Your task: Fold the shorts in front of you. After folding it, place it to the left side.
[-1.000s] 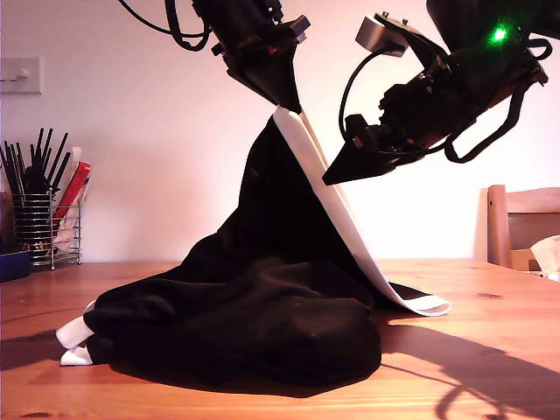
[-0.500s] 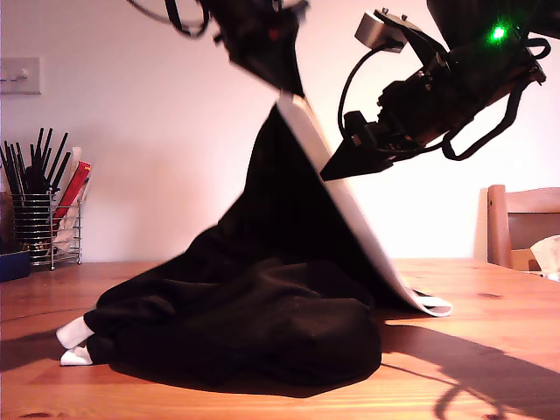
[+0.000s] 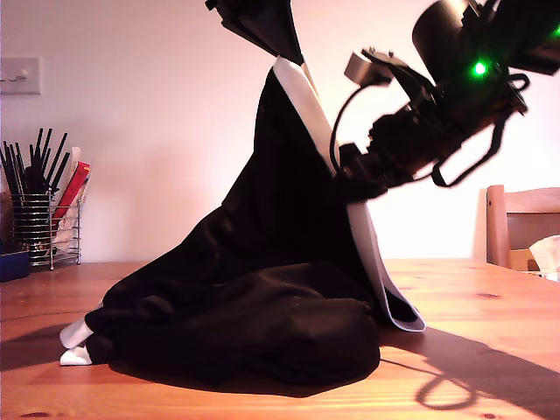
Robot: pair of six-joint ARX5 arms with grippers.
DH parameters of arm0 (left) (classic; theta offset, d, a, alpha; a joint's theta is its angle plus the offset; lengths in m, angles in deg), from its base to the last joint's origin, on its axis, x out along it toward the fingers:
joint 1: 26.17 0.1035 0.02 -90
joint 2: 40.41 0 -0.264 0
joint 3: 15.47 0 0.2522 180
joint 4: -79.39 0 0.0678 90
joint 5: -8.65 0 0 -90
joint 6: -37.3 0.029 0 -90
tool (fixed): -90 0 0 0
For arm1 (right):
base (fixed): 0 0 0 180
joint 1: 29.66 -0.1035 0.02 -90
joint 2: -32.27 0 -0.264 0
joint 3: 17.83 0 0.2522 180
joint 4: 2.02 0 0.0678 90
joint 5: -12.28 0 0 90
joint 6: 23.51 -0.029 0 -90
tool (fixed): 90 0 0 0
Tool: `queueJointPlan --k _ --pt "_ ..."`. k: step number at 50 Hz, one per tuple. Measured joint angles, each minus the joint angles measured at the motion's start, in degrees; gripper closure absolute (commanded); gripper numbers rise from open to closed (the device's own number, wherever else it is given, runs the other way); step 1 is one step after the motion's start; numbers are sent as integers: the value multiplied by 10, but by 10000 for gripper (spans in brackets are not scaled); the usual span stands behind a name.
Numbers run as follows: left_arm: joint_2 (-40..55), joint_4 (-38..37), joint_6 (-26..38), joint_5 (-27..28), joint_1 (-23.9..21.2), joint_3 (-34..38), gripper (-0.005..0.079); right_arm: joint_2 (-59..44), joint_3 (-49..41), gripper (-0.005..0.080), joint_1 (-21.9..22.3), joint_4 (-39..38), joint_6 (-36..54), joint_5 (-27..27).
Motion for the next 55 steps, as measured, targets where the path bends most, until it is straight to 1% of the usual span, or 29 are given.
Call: queueJointPlan --k 3,7,15,17,20,25,26,30,36,40,41,44,45,47,48,51,52,55 --pt "0 -13 0 0 0 0 766 0 14 765 0 6 0 -2" --pt "0 -21 0 0 0 0 766 0 40 765 0 35 0 -15" --pt "0 -21 0 0 7 0 755 0 99 765 0 141 37 -43" --pt "0 -21 0 0 11 0 730 0 106 765 0 161 49 -49" --pt "0 -21 0 0 17 0 668 0 111 765 2 177 64 -62" --pt "0 -21 0 1 32 0 495 0 111 765 7 199 81 -75" --pt "0 -21 0 2 36 0 472 0 111 765 8 202 84 -75" --pt "0 -21 0 6 51 0 428 0 111 765 12 207 90 -76" --pt "0 -26 -1 8 74 0 418 0 111 765 16 207 93 -78" --pt "0 -42 -16 10 94 0 418 0 111 765 20 207 95 -80" --pt "0 -50 -44 10 99 0 418 0 111 765 20 207 95 -80" --pt "0 -83 -49 20 120 0 418 0 111 765 23 207 95 -80" --pt "0 -98 -96 24 129 0 418 0 111 765 23 207 95 -80" --pt "1 -128 -104 43 149 0 418 0 111 765 23 207 95 -80" --pt "2 -143 -146 54 160 0 418 0 111 765 23 207 95 -80" --pt "11 -186 -154 82 197 -3 418 0 111 765 23 205 95 -80" --pt "16 -197 -186 88 211 -5 418 0 111 765 23 203 95 -80" --pt "35 -221 -211 122 245 -10 418 0 111 765 23 200 95 -80"
